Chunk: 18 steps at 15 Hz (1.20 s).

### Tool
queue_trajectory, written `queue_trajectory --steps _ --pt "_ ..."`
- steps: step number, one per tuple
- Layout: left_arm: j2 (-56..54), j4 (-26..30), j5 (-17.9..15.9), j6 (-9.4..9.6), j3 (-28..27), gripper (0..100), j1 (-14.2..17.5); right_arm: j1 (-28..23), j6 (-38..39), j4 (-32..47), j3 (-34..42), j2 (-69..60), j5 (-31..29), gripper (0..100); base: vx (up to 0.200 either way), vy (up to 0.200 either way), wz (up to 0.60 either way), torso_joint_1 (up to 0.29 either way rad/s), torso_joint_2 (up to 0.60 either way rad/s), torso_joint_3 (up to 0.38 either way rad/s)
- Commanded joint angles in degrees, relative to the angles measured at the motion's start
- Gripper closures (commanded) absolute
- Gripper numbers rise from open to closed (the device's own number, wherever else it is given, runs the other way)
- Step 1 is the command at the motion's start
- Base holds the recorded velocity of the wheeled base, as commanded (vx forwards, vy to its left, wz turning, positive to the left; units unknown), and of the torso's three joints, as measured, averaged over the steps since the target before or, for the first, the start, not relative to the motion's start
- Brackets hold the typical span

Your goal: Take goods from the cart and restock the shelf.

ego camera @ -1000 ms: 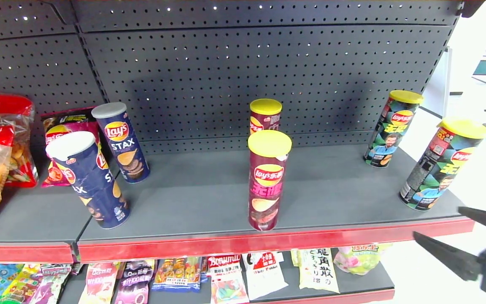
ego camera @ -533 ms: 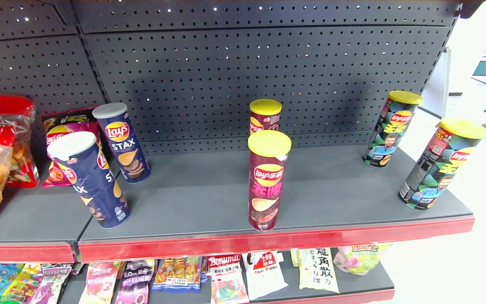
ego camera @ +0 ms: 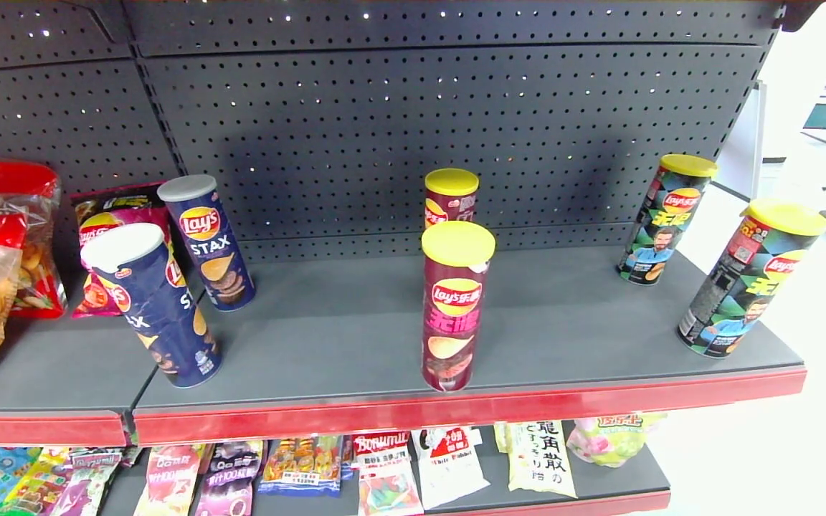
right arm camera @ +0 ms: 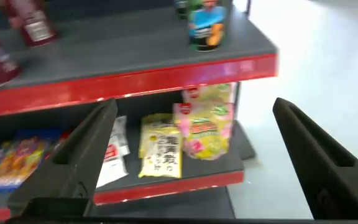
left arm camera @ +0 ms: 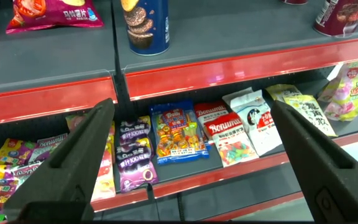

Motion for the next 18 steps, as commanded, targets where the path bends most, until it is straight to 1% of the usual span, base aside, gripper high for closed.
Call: queue_trajectory --steps 1,2,4,12,14,15,16,17,18 --pt "0.1 0.0 0.0 -0.01 0.0 0 0.0 0.0 -3.0 -0.4 0.3 -0.1 3.9 0 0.000 0.000 0.00 0.000 0.00 0.000" --pt "0.1 0.0 0.0 -0.01 0.0 0 0.0 0.0 -2.5 -0.9 1.8 -0.1 2.7 0 0.000 0.000 0.00 0.000 0.00 0.000" --pt "0.1 0.0 0.0 -0.01 0.0 0 0.0 0.0 -2.8 -2.2 2.3 -0.1 0.0 0 0.000 0.000 0.00 0.000 0.00 0.000" --pt "0.0 0.0 0.0 -0.01 0.0 0 0.0 0.0 -2.7 -2.2 2.3 -0.1 -0.6 0 0.000 0.000 0.00 0.000 0.00 0.000" --pt "0.2 0.0 0.0 0.08 0.0 0 3.2 0.0 -2.6 -2.1 2.3 -0.1 -0.6 0 0.000 0.000 0.00 0.000 0.00 0.000" --pt "0.1 0.0 0.0 -0.01 0.0 0 5.9 0.0 -2.7 -2.2 2.3 -0.1 -0.6 0 0.000 0.000 0.00 0.000 0.00 0.000" --pt "0.0 0.0 0.0 -0.01 0.0 0 6.0 0.0 -2.7 -2.2 2.3 -0.1 -0.6 0 0.000 0.000 0.00 0.000 0.00 0.000" --pt "-0.3 0.0 0.0 -0.01 0.0 0 7.1 0.0 -2.7 -2.2 2.3 -0.1 -0.6 0 0.000 0.000 0.00 0.000 0.00 0.000" --pt "-0.3 0.0 0.0 0.08 0.0 0 9.8 0.0 -2.7 -2.2 2.3 -0.1 -0.5 0 0.000 0.000 0.00 0.000 0.00 0.000"
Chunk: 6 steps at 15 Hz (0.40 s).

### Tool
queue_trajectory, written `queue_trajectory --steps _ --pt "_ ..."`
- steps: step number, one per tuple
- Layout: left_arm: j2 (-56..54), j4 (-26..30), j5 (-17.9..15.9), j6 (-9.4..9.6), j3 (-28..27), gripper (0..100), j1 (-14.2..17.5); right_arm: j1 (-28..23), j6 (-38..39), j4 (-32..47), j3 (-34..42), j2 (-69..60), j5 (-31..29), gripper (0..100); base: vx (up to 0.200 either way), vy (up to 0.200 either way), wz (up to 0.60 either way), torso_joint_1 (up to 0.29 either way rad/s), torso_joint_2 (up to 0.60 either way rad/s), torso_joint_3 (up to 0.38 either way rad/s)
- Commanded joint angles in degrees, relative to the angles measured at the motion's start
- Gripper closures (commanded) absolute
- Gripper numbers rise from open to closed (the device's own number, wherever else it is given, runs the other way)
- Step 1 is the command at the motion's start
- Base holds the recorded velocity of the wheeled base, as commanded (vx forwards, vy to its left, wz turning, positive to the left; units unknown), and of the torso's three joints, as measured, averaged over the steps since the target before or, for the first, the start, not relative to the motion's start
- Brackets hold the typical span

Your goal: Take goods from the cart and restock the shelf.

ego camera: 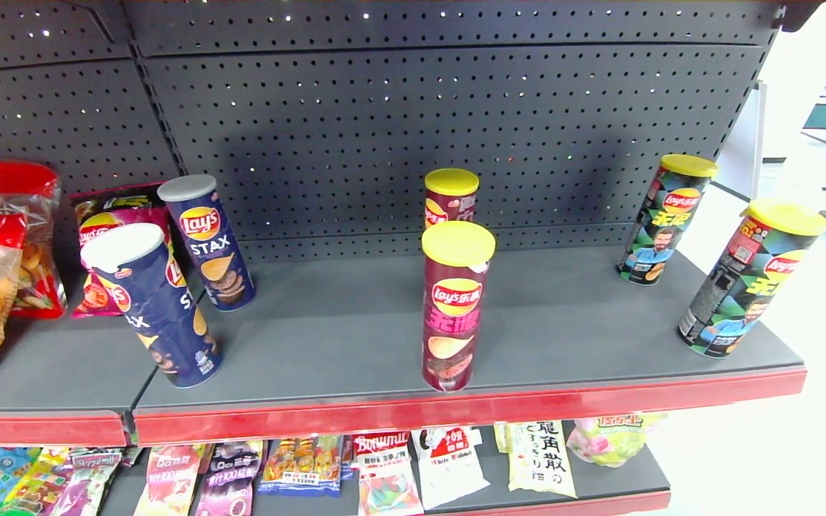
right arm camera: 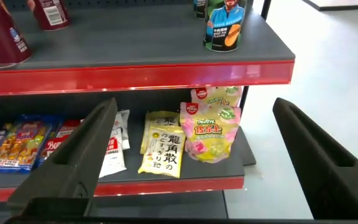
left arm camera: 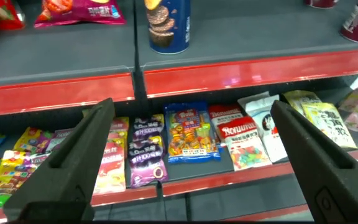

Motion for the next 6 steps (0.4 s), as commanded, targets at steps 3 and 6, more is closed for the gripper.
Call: queue_trajectory --steps 3,6 --pt "-0.9 0.0 0.0 -0.01 0.0 0 6.7 0.0 0.2 0.0 0.0 0.2 0.1 0 0.000 0.000 0.00 0.000 0.00 0.000" --pt "-0.9 0.0 0.0 -0.01 0.0 0 6.6 0.0 0.1 0.0 0.0 0.2 0.0 0 0.000 0.000 0.00 0.000 0.00 0.000"
